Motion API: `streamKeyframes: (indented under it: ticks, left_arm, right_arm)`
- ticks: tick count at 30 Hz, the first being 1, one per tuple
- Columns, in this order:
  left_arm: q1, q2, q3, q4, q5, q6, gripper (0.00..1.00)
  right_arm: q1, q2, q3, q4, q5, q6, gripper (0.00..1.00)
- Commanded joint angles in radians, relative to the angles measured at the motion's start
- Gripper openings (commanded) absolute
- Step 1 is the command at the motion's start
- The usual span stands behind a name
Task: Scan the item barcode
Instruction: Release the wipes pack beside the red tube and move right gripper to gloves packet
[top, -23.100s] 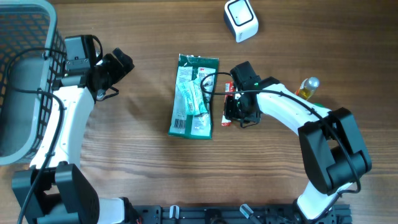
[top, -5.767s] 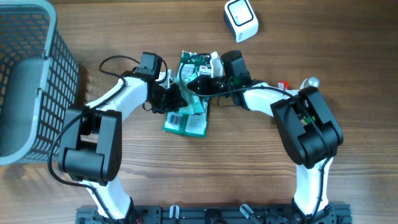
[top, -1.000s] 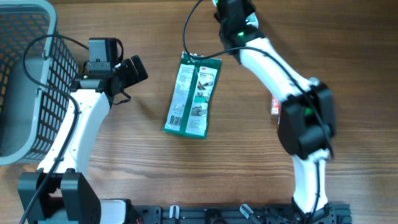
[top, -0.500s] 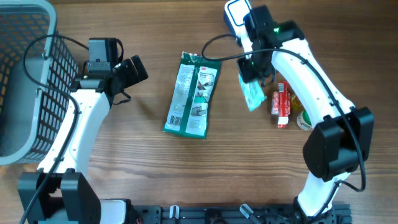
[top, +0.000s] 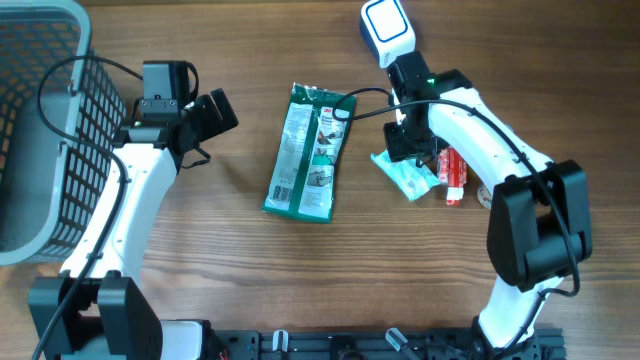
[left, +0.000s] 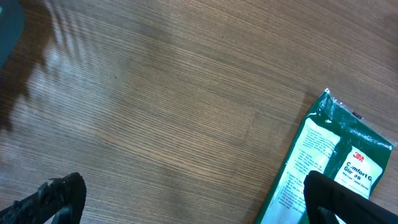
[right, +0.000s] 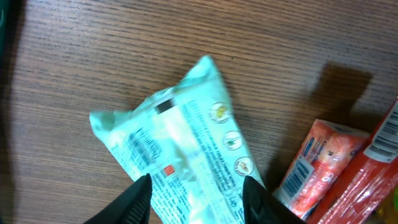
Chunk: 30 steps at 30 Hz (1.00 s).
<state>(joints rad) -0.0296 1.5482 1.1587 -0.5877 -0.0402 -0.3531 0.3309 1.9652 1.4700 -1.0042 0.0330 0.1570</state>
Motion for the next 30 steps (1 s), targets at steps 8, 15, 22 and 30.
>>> streamKeyframes:
  ticks: [8,15,22,30]
  left_arm:
    - [0.006,0.010,0.006,0.000,-0.010,0.005,1.00]
    - [0.006,0.010,0.006,0.000,-0.010,0.005,1.00]
    - [0.006,0.010,0.006,0.000,-0.010,0.005,1.00]
    - [0.006,0.010,0.006,0.000,-0.010,0.005,1.00]
  right_arm:
    - [0.079,0.002,-0.005,0.079,-0.215,0.090,0.47]
    - [0.128,0.009,-0.042,0.087,-0.152,0.220,0.43]
    - [0.116,0.009,-0.121,0.106,0.074,0.273,0.43]
    - [0.085,0.006,-0.126,0.134,-0.017,0.286,0.43]
